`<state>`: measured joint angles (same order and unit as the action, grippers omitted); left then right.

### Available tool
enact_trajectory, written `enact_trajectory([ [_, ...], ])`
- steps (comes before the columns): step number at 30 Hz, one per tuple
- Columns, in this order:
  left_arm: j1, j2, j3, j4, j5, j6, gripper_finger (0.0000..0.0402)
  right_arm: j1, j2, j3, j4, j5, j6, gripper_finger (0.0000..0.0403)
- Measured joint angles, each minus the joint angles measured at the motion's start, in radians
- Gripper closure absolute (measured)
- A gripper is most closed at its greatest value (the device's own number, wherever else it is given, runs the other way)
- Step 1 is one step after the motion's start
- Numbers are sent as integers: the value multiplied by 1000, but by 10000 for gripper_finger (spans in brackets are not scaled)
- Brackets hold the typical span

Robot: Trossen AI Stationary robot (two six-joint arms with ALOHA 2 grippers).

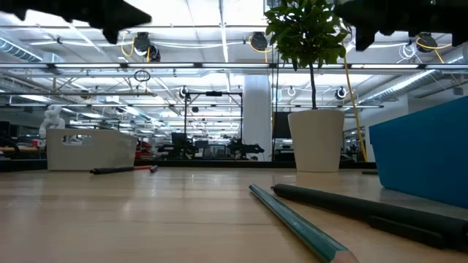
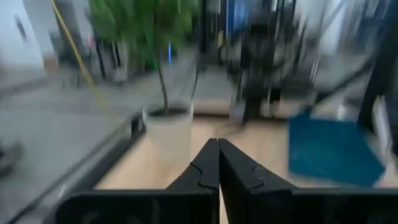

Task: Sort pens & pencils
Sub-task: Put the top green pencil into the blue bin

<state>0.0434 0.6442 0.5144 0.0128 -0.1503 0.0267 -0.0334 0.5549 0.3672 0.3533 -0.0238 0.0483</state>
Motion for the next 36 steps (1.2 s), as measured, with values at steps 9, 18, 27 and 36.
enact_trajectory([
  [9,-69,255,50,32,20,24,400,23,33,15,-235,187,82,376],
  [18,-78,237,51,93,7,16,401,3,118,100,-917,339,342,229],
  [27,-78,237,51,96,-50,-50,401,-178,310,116,-968,275,431,177],
  [36,-78,237,51,132,-52,-61,400,-335,537,179,-1015,144,378,196],
])
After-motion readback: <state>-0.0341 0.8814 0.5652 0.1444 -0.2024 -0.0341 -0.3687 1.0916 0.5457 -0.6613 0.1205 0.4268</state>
